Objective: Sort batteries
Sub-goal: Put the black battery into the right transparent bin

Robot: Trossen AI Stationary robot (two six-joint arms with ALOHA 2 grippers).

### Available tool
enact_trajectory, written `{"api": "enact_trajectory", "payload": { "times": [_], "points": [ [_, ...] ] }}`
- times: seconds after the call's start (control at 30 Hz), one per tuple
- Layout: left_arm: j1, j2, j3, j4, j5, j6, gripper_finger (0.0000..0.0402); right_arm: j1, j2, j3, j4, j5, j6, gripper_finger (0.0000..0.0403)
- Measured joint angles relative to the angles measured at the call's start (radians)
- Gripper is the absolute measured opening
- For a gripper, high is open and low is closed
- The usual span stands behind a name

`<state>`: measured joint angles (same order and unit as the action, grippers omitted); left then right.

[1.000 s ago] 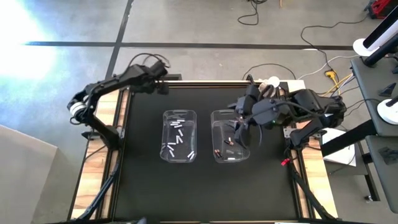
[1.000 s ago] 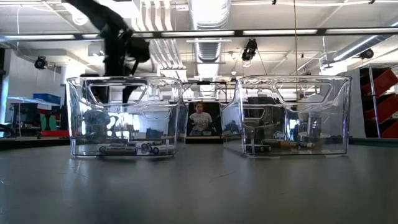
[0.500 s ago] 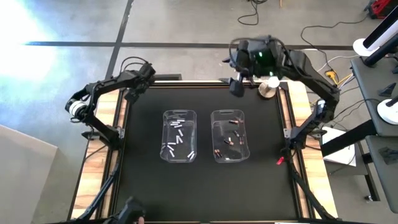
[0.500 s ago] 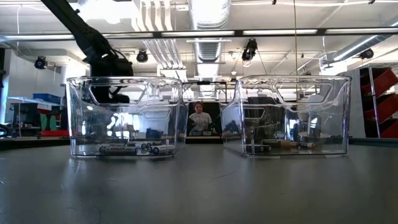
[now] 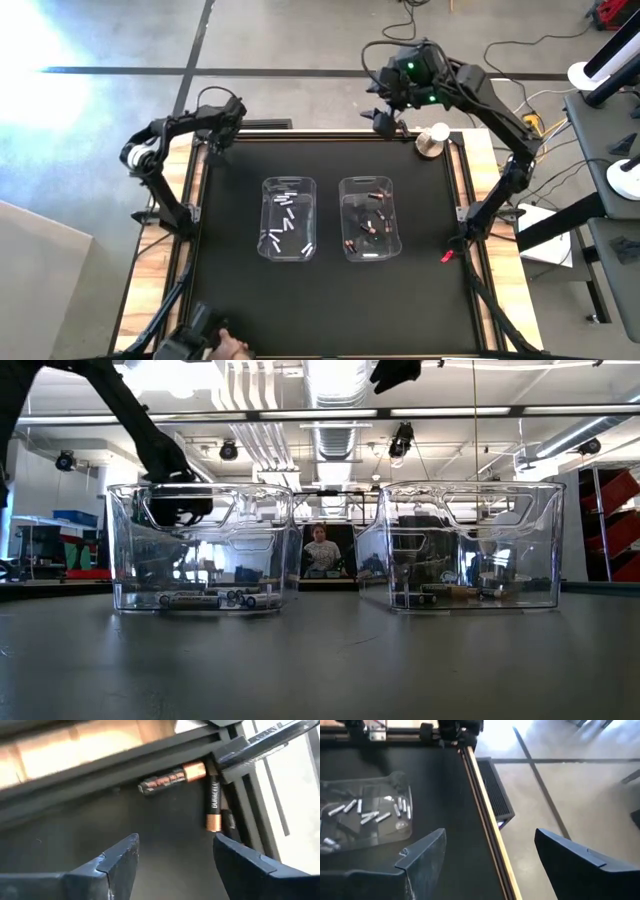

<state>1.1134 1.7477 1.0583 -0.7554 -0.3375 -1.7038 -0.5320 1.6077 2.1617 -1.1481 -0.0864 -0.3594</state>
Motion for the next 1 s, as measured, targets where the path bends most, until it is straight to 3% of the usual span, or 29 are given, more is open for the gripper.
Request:
{"api": "enact_trajectory", "payload": {
  "times": [0.37,0.63,1.0],
  "points": [
    [0.049,0.160,0.171,-0.129,0.067,-0.057,0.0202,-0.044,-0.003,-0.011,-0.076,0.010,0.095,0.0269],
    [0.086,0.217,0.289,-0.200,0.072,0.045,0.0201,-0.079,-0.003,-0.018,-0.084,0.009,0.114,0.0252],
    [0.113,0.215,0.296,-0.205,0.056,0.102,0.0201,-0.091,-0.003,-0.026,-0.074,0.008,0.105,0.0258]
  ]
}}
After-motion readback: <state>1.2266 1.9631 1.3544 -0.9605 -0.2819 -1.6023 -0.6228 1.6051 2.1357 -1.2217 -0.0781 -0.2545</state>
